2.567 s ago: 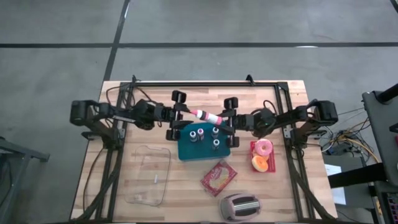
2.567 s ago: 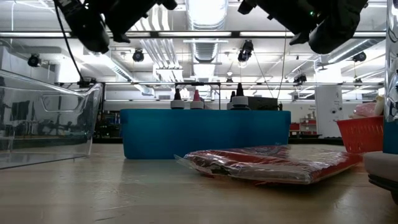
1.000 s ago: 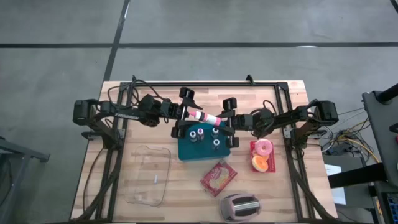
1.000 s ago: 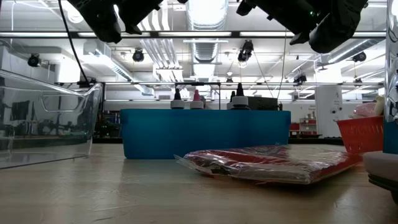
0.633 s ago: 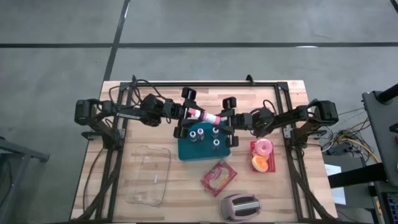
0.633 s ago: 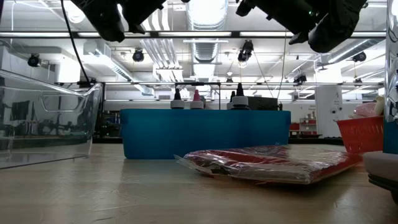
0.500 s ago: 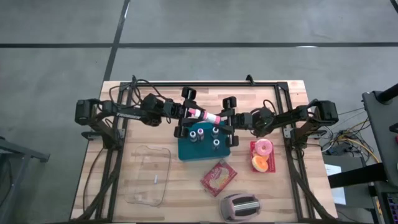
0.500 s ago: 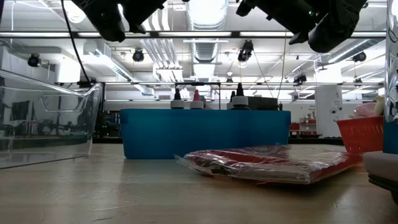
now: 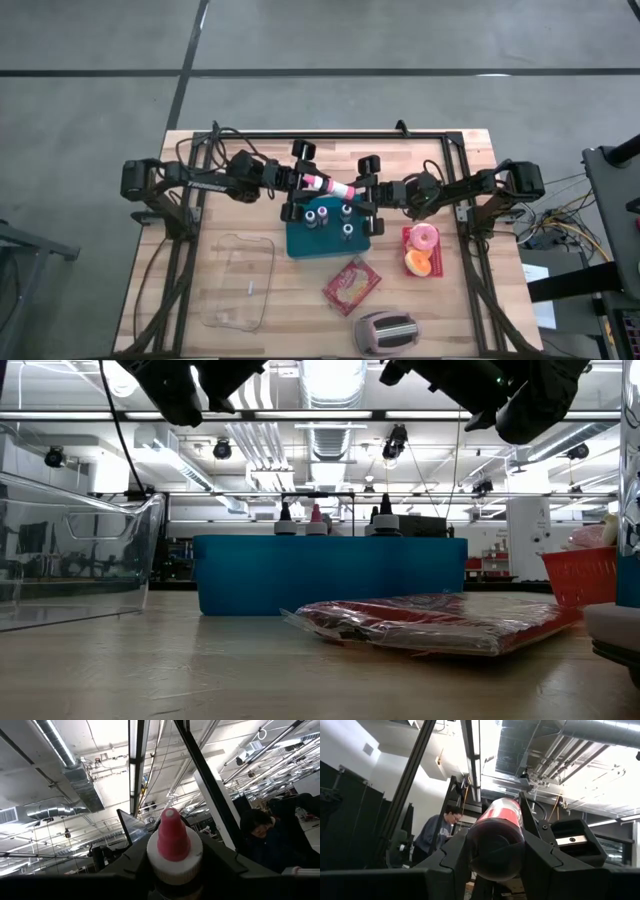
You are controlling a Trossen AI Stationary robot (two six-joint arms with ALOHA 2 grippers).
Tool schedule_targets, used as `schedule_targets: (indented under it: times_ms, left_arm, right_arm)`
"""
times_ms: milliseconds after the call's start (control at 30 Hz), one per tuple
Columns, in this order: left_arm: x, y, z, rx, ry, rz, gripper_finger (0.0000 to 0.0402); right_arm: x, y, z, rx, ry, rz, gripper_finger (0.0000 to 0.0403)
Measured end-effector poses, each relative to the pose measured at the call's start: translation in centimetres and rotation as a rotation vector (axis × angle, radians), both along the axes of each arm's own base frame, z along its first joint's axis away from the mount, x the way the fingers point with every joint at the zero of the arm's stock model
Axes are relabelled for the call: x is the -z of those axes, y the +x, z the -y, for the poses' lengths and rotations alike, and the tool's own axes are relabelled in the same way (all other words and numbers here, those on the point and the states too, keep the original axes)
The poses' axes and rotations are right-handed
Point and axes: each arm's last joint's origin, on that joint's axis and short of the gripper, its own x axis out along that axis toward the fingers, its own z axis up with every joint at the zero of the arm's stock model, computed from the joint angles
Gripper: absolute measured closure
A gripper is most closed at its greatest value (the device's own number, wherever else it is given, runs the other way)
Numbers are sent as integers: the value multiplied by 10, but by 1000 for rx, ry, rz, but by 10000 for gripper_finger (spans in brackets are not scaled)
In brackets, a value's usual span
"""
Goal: Pick & Place Food Item
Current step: Put the pink food coloring bottle into the blue bin
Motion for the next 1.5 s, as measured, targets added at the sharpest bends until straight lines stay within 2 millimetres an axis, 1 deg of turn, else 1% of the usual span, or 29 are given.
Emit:
schedule_targets:
  times_ms: [633,700,867,1033,1233,1367,1500]
  left_arm:
    - [1,0,1,-9,38,14,269]
    - [1,0,1,-11,41,16,270]
    - [1,0,1,3,52,8,271]
    - [0,-1,1,6,54,12,271]
    - [-2,-2,1,7,46,-27,271]
    - [-6,-5,1,-2,54,-78,271]
    - [-11,-12,2,-51,72,-193,272]
  right_arm:
    - [0,0,0,3,-7,-3,277]
    - [0,0,0,4,-2,-4,253]
    - [4,3,0,-6,42,-55,177]
    - [5,4,2,10,68,-106,131]
    - [2,0,2,17,68,-155,110]
    - [-2,-5,4,62,96,-256,112]
    - [-8,-14,3,66,103,-368,117]
